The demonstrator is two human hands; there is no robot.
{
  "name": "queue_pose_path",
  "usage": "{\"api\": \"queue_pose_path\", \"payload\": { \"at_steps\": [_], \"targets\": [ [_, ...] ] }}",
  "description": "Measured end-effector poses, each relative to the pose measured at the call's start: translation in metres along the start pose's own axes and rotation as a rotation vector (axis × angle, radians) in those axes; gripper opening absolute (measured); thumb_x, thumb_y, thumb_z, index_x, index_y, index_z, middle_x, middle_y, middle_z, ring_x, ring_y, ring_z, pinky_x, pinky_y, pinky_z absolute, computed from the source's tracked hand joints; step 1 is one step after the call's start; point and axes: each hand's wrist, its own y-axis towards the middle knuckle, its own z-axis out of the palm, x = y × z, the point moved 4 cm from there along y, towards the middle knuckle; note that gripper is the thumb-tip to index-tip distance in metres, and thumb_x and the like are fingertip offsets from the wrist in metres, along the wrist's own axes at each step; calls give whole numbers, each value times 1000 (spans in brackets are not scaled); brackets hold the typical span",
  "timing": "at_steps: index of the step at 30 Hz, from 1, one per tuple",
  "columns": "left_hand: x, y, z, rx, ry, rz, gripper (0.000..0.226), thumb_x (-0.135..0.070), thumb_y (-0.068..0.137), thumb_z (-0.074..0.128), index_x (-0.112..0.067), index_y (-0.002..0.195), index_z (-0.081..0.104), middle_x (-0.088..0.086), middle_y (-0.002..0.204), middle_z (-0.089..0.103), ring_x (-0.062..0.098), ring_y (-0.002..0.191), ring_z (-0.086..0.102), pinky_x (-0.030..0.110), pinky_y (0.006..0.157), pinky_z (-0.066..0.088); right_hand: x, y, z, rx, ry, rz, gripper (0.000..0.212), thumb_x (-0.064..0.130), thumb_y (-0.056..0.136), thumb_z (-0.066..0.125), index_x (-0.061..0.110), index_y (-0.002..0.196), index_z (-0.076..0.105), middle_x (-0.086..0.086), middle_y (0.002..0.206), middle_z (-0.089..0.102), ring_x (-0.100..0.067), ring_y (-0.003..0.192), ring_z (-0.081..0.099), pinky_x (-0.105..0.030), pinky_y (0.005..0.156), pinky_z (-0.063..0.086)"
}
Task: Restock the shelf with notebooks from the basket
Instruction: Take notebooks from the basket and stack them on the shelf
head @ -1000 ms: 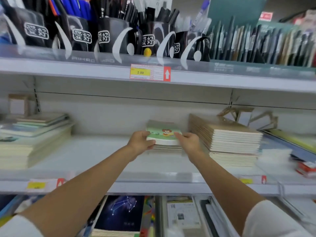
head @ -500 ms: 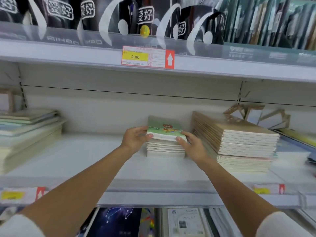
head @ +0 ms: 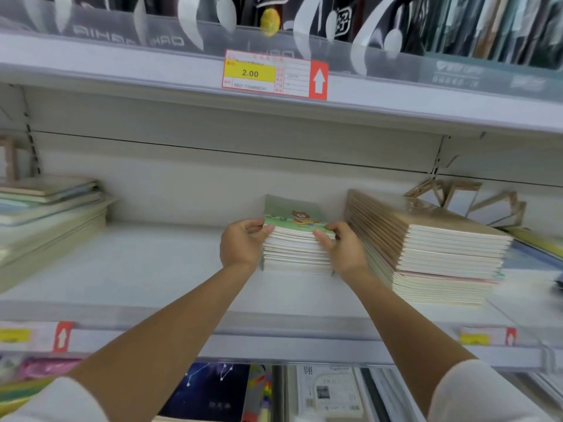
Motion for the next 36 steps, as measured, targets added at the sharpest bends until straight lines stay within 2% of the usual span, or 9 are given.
{"api": "queue_pose_path", "payload": {
  "at_steps": [5, 8, 11, 14, 17, 20, 23, 28, 36],
  "targets": [
    [11, 0, -2, 163, -10, 49, 32, -12, 89, 65, -17, 121, 67, -2, 112, 71, 22, 108, 65, 45, 93, 52, -3, -7, 2, -16, 11, 18, 52, 52, 79, 71, 19, 118, 62, -3, 110, 68, -21, 106, 61, -38, 95, 48],
    [11, -4, -2, 309, 65, 123, 50, 0, 92, 52, -27, 133, 57, -8, 126, 64, 17, 109, 61, 34, 87, 51, -11, -8, 7, 3, 121, 50, 54, 45, 76, 76, 21, 122, 61, -3, 119, 66, -20, 116, 58, -42, 103, 45],
    [6, -13, -5, 570, 202, 89, 80, 13, 87, 43, -37, 148, 30, -13, 142, 44, 15, 113, 54, 23, 84, 47, -8, -8, 8, 2, 159, 82, 52, 37, 78, 77, 18, 124, 60, -8, 123, 64, -24, 119, 56, -43, 104, 44],
    [0, -22, -13, 694, 237, 7, 88, 13, 88, 45, -42, 150, 16, -14, 147, 32, 13, 125, 46, 13, 75, 44, 0, -13, 9, -12, 33, 136, 59, 41, 82, 73, 20, 134, 55, -10, 140, 52, -29, 131, 46, -47, 110, 36],
    [-2, -27, -28, 479, 174, -58, 61, 2, 93, 46, -27, 146, 38, 1, 138, 46, 22, 111, 57, 22, 76, 45, 26, -35, 9, -141, -163, 138, 70, 41, 85, 69, 23, 145, 40, -11, 159, 20, -31, 144, 22, -51, 116, 21],
    [-5, -36, -58, 195, 174, -31, 9, -12, 89, 60, -16, 97, 57, 1, 86, 59, 21, 76, 54, 24, 65, 42, 65, -64, 18, -250, -108, -18, 65, 29, 83, 72, 17, 140, 44, -10, 151, 34, -30, 139, 29, -43, 114, 21],
    [-6, -44, -103, 3, 190, -38, 23, -6, 83, 59, -16, 68, 44, -2, 65, 46, 18, 61, 45, 24, 56, 37, 100, -92, 37, -181, -60, -207, 49, 19, 82, 71, 13, 128, 53, -6, 134, 51, -25, 123, 47, -38, 105, 33],
    [-3, -72, -191, -88, 286, -119, 28, -2, 81, 56, -14, 59, 45, -1, 60, 45, 15, 58, 43, 23, 54, 35, 150, -149, 79, 51, 69, -243, 25, 20, 86, 68, 14, 109, 61, -1, 106, 61, -15, 83, 56, -25, 73, 44],
    [30, -143, -344, -203, 406, -222, 36, -1, 83, 54, -14, 57, 32, 4, 56, 33, 19, 53, 30, 29, 53, 29, 199, -270, 182, 432, 196, -233, 10, 15, 83, 68, 15, 91, 63, 4, 76, 60, -12, 69, 56, -32, 72, 51]
  ]
}}
